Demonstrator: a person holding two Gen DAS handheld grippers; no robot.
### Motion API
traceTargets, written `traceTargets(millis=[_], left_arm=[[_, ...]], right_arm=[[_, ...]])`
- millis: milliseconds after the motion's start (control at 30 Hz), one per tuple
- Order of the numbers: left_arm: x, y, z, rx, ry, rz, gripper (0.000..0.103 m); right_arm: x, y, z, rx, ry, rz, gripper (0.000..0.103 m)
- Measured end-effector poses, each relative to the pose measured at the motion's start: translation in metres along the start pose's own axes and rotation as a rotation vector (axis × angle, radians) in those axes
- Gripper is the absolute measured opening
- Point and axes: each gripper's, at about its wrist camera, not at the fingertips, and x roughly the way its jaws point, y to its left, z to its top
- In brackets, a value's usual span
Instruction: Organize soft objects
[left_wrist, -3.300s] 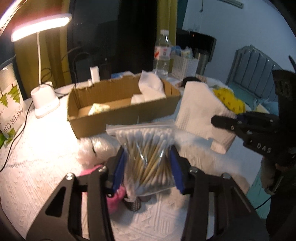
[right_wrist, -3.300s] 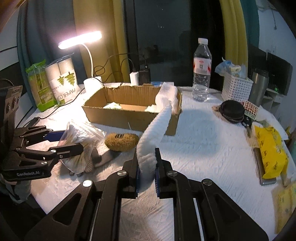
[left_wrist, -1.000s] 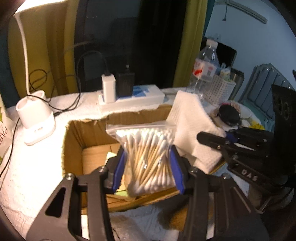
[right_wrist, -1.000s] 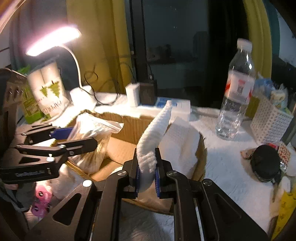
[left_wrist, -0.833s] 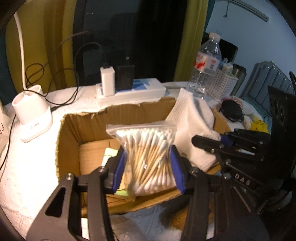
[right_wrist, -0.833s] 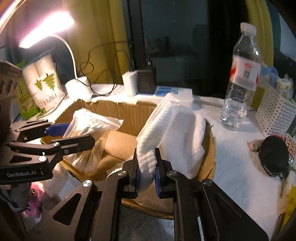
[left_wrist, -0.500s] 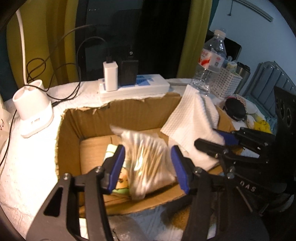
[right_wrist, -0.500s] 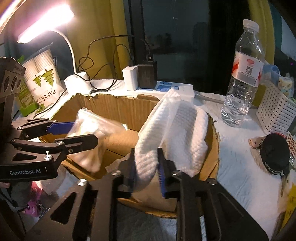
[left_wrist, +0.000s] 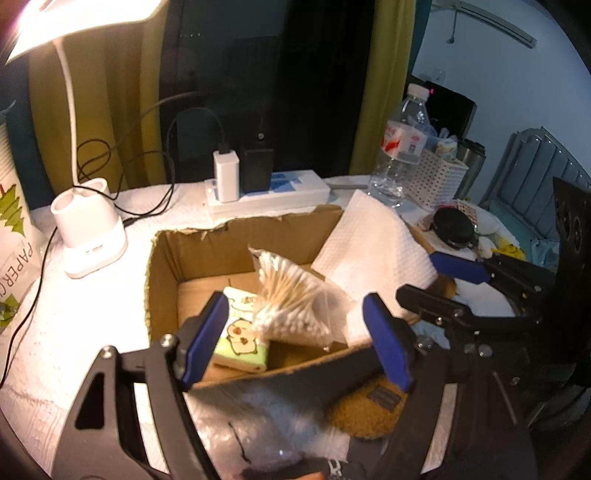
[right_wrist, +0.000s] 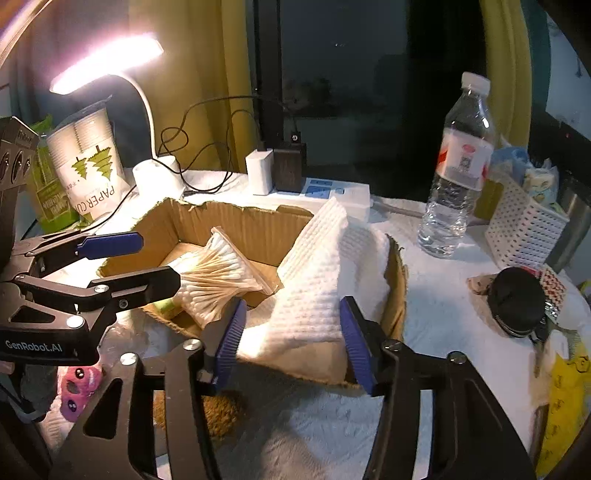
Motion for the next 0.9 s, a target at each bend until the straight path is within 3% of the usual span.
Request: traceTargets(millis=[333,400,533,900], left_arm=[[-0.038,-0.002,-0.010,0.012,-0.050,0.007,0.077],[-0.045,-0.001,-0.014,0.014,-0.061,0.011,0.083],[-0.057,0.002,-0.021,0.010,-0.074,0.015,0.085],[-0.072,0.013,-0.048,0.002,-0.063,0.019,0.085]], right_arm=[[-0.031,0.013,-0.005,-0.005,-0.025,-0.021,0.059],[-0.038,0.015,-0.006,-0.002,-0.032,-0.026,0.060],[-0.046,0.018,-0.009,0.008,-0.039,-0.028,0.067],[-0.055,0.032,-0.029,0.018,-0.024,-0.020,0.067]])
